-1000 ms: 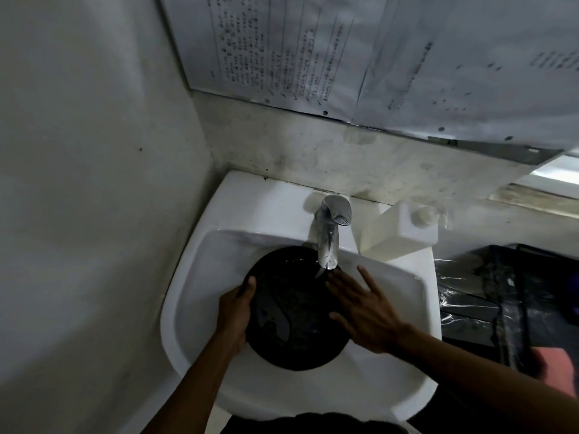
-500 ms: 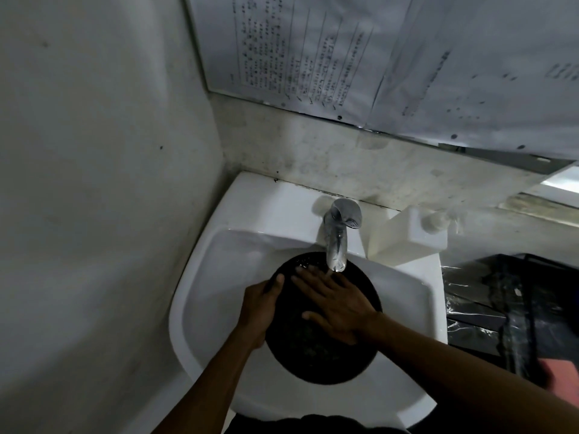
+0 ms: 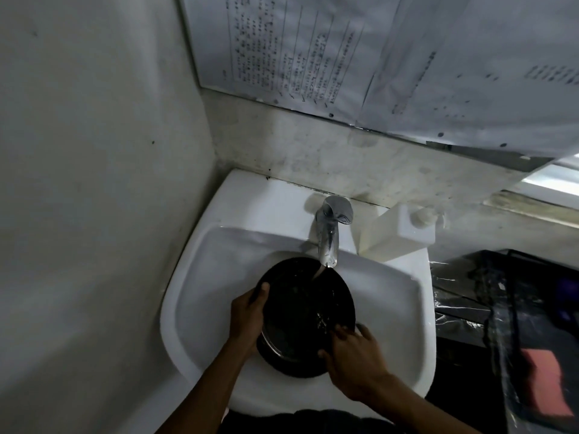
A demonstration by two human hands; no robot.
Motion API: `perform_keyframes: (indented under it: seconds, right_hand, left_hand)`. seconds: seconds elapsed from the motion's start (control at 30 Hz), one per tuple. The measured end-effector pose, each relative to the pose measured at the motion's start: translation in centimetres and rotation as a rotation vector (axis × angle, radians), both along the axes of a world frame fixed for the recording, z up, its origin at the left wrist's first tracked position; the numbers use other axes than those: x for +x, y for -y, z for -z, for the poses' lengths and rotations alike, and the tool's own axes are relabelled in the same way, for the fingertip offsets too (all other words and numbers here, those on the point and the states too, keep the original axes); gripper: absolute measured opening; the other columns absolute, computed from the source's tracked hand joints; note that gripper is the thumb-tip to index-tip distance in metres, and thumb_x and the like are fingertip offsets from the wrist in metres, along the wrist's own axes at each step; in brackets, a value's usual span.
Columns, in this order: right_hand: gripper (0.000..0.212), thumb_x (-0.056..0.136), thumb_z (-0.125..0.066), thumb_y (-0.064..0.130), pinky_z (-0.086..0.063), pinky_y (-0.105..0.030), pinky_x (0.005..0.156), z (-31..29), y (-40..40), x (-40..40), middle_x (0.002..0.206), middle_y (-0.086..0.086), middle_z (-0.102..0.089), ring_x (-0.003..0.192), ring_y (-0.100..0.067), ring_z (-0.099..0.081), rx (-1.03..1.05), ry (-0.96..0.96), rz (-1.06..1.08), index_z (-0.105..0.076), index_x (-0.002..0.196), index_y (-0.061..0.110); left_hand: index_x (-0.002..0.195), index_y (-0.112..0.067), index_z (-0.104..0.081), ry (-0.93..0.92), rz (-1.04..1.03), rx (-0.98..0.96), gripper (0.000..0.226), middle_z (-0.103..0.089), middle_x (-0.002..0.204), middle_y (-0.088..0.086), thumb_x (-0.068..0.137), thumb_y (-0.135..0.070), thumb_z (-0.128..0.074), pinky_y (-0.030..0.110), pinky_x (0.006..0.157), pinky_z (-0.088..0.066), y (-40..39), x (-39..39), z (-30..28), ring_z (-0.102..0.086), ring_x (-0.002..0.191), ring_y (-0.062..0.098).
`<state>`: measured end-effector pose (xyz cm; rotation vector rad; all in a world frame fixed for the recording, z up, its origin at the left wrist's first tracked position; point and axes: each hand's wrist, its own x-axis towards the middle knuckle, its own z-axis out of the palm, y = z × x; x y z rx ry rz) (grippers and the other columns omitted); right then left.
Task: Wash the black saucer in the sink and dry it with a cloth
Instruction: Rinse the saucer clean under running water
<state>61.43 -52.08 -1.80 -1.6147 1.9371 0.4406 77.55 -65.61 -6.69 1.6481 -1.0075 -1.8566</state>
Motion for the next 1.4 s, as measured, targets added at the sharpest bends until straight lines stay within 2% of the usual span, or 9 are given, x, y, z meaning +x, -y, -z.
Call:
perform_keyframes:
  seconds: [0.13, 0.3, 0.47, 0.6, 0.7, 0.8, 1.0, 1.27, 1.4]
  right_hand:
    - [0.056, 0.092, -0.027, 0.041, -0.046, -0.042, 0.099, 0.2, 1.8, -0.6, 0.118, -0.013, -0.062, 0.108, -0.032, -0.061, -0.215, -0.011, 0.179, -0.058, 0.125, 0.008]
    - [0.077, 0.098, -0.021, 0.057, 0.006, -0.046, 0.120, 1.9, 5.5, 0.4, 0.158, -0.003, 0.026, 0.148, -0.024, 0.021, -0.119, 0.173, 0.362, 0.017, 0.153, 0.018]
    - [0.073, 0.100, -0.016, 0.053, 0.021, -0.055, 0.112, 2.6, 7.3, 3.9, 0.146, 0.002, 0.044, 0.137, -0.024, 0.040, -0.107, 0.253, 0.483, 0.030, 0.147, 0.020]
    - [0.074, 0.087, -0.003, 0.052, 0.014, -0.051, 0.118, 2.0, 5.4, 3.5, 0.154, 0.003, 0.031, 0.143, -0.015, 0.029, -0.131, 0.361, 0.149, 0.022, 0.148, 0.019]
    - [0.054, 0.100, -0.034, 0.029, -0.008, -0.032, 0.122, 1.0, 3.9, 1.6, 0.160, 0.006, -0.022, 0.148, -0.006, -0.009, -0.191, 0.620, 0.118, -0.028, 0.152, 0.021]
    - [0.024, 0.095, -0.055, 0.015, -0.047, -0.020, 0.086, -0.4, 3.6, 0.5, 0.107, 0.008, -0.072, 0.099, -0.001, -0.064, -0.423, 0.631, 0.453, -0.072, 0.110, 0.020]
    - [0.017, 0.100, -0.051, 0.025, -0.057, -0.045, 0.077, -2.1, 5.7, -2.2, 0.094, -0.016, -0.068, 0.084, -0.032, -0.067, -0.391, 0.903, 1.669, -0.062, 0.098, 0.013]
    - [0.041, 0.096, -0.055, 0.037, -0.051, -0.054, 0.087, -3.3, 7.9, -3.7, 0.111, -0.030, -0.061, 0.106, -0.045, -0.060, -0.042, 1.281, 1.953, -0.052, 0.109, -0.002]
    - [0.023, 0.097, -0.051, 0.019, -0.057, -0.046, 0.071, -3.5, 8.4, -3.0, 0.090, -0.024, -0.067, 0.086, -0.037, -0.064, -0.010, 1.340, 1.965, -0.058, 0.101, -0.003]
  left_hand:
    - [0.093, -0.019, -0.076, -0.004, 0.079, 0.015, 0.029, -0.076, 0.093, 0.004, 0.094, -0.041, -0.056, 0.035, 0.079, -0.059, -0.5, 0.3, 0.4, -0.071, 0.087, 0.019]
    - [0.096, -0.019, -0.075, -0.037, 0.119, 0.005, 0.026, -0.077, 0.092, 0.002, 0.095, -0.037, -0.056, 0.032, 0.080, -0.059, -0.7, -0.9, -0.6, -0.072, 0.087, 0.015]
    - [0.097, -0.013, -0.075, -0.060, 0.184, -0.036, 0.032, -0.076, 0.087, 0.006, 0.096, -0.038, -0.054, 0.027, 0.077, -0.055, -0.7, -2.6, -1.5, -0.071, 0.085, 0.014]
    - [0.091, -0.025, -0.073, -0.073, 0.162, -0.018, 0.027, -0.074, 0.079, -0.012, 0.098, -0.037, -0.050, 0.013, 0.065, -0.052, -0.7, -3.5, -1.9, -0.070, 0.078, -0.001]
    - [0.080, -0.019, -0.073, -0.047, 0.146, -0.055, 0.035, -0.073, 0.071, -0.008, 0.099, -0.036, -0.049, 0.014, 0.059, -0.051, -0.4, -3.6, -1.9, -0.069, 0.067, 0.003]
    - [0.074, -0.020, -0.072, -0.039, 0.198, -0.160, 0.035, -0.072, 0.070, -0.006, 0.096, -0.039, -0.053, 0.020, 0.061, -0.050, -0.2, -3.3, -1.7, -0.065, 0.068, 0.005]
    - [0.116, -0.028, -0.069, 0.011, 0.308, -0.446, 0.032, -0.073, 0.103, -0.010, 0.089, -0.043, -0.062, 0.018, 0.087, -0.051, 0.3, -2.7, -3.2, -0.067, 0.099, 0.002]
    - [0.124, -0.022, -0.065, 0.295, 0.579, -1.131, 0.048, -0.060, 0.095, -0.004, 0.092, -0.055, -0.051, 0.023, 0.066, -0.054, -0.2, -0.5, -4.0, -0.059, 0.085, 0.009]
    - [0.127, -0.019, -0.063, 0.276, 0.687, -1.321, 0.049, -0.058, 0.108, -0.002, 0.094, -0.053, -0.048, 0.019, 0.073, -0.051, -0.6, -0.6, -4.7, -0.058, 0.095, 0.013]
